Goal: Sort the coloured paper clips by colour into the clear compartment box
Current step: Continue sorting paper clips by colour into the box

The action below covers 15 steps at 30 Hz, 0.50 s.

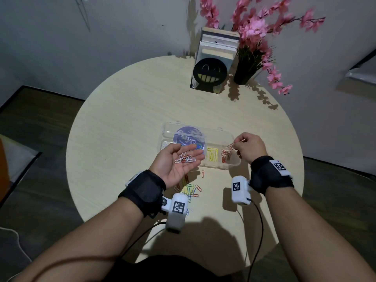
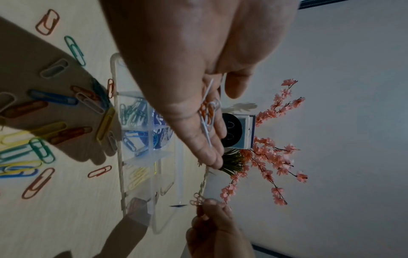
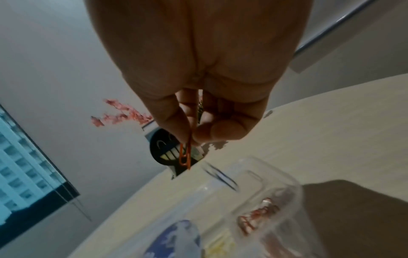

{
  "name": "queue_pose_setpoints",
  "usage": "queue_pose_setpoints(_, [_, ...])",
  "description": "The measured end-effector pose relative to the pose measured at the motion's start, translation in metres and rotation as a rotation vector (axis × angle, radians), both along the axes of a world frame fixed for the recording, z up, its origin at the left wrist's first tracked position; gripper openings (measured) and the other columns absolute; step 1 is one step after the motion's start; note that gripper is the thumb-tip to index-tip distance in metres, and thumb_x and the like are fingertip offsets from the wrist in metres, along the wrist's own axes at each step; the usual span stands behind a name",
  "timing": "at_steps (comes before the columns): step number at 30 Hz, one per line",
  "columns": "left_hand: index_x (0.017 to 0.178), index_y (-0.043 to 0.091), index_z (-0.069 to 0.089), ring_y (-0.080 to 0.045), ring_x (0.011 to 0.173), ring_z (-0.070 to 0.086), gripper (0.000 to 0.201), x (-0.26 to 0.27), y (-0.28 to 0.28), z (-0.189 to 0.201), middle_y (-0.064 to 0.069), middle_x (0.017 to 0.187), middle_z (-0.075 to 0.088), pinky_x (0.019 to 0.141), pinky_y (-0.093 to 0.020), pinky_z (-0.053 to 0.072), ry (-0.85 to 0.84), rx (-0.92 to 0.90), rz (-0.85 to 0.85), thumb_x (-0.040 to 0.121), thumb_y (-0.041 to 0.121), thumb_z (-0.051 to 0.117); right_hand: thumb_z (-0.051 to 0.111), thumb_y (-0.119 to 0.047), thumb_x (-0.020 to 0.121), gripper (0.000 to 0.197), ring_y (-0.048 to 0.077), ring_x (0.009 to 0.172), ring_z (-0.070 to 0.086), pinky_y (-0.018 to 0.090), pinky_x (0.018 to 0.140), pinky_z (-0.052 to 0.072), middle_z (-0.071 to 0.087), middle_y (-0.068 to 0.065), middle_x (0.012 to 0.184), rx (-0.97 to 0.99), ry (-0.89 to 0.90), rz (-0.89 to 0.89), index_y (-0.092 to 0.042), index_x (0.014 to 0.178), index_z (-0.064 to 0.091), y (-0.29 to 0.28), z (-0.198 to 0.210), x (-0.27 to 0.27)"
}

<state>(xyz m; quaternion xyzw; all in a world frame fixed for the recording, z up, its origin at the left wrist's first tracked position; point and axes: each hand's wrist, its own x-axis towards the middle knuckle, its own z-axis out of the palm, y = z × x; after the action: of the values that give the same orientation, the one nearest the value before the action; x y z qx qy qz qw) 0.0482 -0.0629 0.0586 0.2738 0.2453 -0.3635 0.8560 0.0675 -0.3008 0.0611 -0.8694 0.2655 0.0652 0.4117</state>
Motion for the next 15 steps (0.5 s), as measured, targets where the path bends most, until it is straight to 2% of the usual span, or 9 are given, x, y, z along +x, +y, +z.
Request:
queue_pose_setpoints(2, [0.106,-0.006,0.062,-0.037,0.092,0.069,0.041,0.000,0.000,-0.001,-0.026,0.109,0.067,0.083,-0.042,0.054,-0.001,-0.003,0.006,0.096,0.023,0.034,0.061,-0.007,0.077,0.020,0.027,0.068,0.060,0.037,0.070,0.052,0.063,0.003,0.068,-0.052,0.067,0.037,-0.020,0.063,0.063,-0.004,-0.011,0.002])
queue_pose_setpoints(5, [0.108,-0.006,0.062,-0.038,0.095,0.068,0.040,0.000,-0.001,-0.001,-0.026,0.112,0.065,0.086,-0.043,0.052,-0.011,-0.007,0.011,0.095,0.021,0.034,0.062,-0.006,0.078,0.022,0.026,0.073,0.061,0.033,0.071,0.051,0.066,0.004,0.078,-0.076,0.120,0.045,-0.024,0.065,0.064,-0.008,-0.018,0.003])
queue_pose_setpoints(8, [0.110,-0.005,0.061,-0.038,0.098,0.067,0.039,0.001,0.000,0.000,-0.026,0.114,0.065,0.087,-0.043,0.052,-0.017,-0.006,0.008,0.095,0.019,0.034,0.062,-0.005,0.080,0.017,0.024,0.066,0.061,0.028,0.061,0.047,0.065,0.003,0.078,-0.049,0.059,0.037,-0.019,0.072,0.065,-0.011,-0.011,0.003])
queue_pose_setpoints(11, [0.112,-0.005,0.060,-0.037,0.100,0.067,0.037,0.001,0.000,0.002,-0.025,0.116,0.065,0.088,-0.042,0.051,-0.030,0.009,0.000,0.094,0.016,0.036,0.061,-0.004,0.082,0.017,0.018,0.056,0.057,0.023,0.053,0.043,0.062,0.001,0.074,0.000,-0.013,0.008,-0.017,0.072,0.063,-0.013,-0.003,-0.001])
queue_pose_setpoints(13, [0.111,-0.005,0.060,-0.037,0.098,0.068,0.035,0.000,0.001,0.002,-0.025,0.114,0.065,0.088,-0.042,0.052,-0.031,0.007,0.002,0.093,0.015,0.037,0.061,-0.005,0.082,0.017,0.018,0.059,0.059,0.024,0.056,0.045,0.064,0.002,0.077,-0.019,-0.029,0.003,-0.018,0.072,0.064,-0.013,0.000,-0.004])
queue_pose_setpoints(15, [0.109,-0.005,0.061,-0.036,0.095,0.069,0.035,0.000,0.002,0.002,-0.024,0.112,0.066,0.087,-0.042,0.052,-0.034,0.016,0.002,0.093,0.014,0.037,0.060,-0.007,0.082,0.015,0.023,0.074,0.062,0.025,0.067,0.045,0.068,0.005,0.084,-0.140,0.017,0.069,-0.017,0.074,0.066,-0.011,-0.002,-0.006])
